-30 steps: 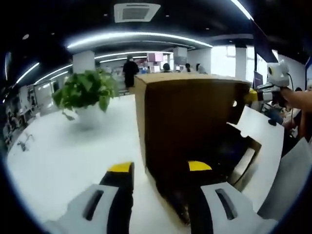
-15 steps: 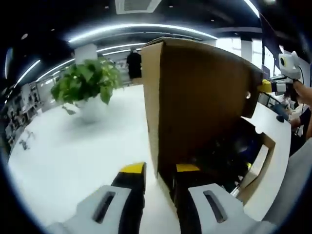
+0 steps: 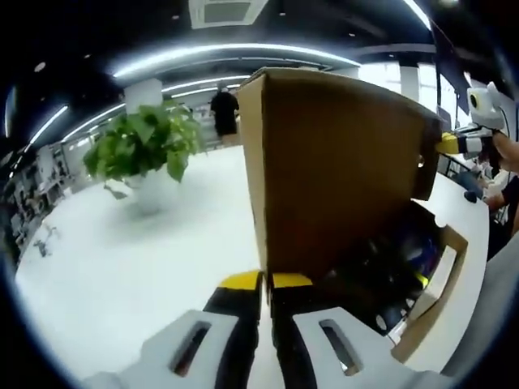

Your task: Operate the shoe box by opening the lid, removing the specified soft item, and placing it in the target area until the item is outside and the box remains undamaged.

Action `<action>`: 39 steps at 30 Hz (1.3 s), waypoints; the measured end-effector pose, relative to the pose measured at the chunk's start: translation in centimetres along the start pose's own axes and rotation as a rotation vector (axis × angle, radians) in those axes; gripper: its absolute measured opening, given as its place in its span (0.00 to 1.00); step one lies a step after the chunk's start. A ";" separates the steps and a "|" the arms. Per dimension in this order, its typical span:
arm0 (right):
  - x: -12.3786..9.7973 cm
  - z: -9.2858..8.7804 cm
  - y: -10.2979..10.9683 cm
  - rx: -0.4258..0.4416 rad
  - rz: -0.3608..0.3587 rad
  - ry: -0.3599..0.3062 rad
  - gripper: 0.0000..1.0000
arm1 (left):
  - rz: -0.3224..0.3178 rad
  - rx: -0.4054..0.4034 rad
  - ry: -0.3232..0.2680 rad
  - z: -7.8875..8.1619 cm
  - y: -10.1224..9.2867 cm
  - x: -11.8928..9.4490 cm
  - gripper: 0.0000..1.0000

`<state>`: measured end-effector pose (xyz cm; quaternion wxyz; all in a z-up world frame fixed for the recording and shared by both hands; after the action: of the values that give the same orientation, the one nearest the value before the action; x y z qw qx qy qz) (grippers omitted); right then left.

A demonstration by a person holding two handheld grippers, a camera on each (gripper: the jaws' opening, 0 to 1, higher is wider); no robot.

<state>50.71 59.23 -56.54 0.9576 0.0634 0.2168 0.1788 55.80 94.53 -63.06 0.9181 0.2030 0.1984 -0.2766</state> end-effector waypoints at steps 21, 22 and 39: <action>1.0 -4.0 -1.4 0.013 -0.006 0.027 0.06 | 0.037 -0.045 0.001 0.9 0.5 1.4 0.00; 1.3 -4.4 -1.6 0.011 -0.012 0.037 0.05 | 0.038 -0.048 0.000 0.9 0.6 1.5 0.00; 4.7 -4.6 -3.3 0.085 -0.026 0.086 0.01 | 0.060 -0.088 -0.008 1.4 1.3 3.5 0.00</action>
<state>53.67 58.12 -63.21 0.9461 0.0935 0.2660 0.1595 59.61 93.41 -63.21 0.9348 0.1673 0.2004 -0.2408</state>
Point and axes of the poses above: the point that each gripper's makers call its tool centre point, and the gripper's own axes: x roughly forward along the fingers, y roughly to its left, z roughly out of its top, the point moved 8 cm from there along -x, roughly backward along the fingers, and after that the axes turned 15 degrees about x, right-handed, at the moved point
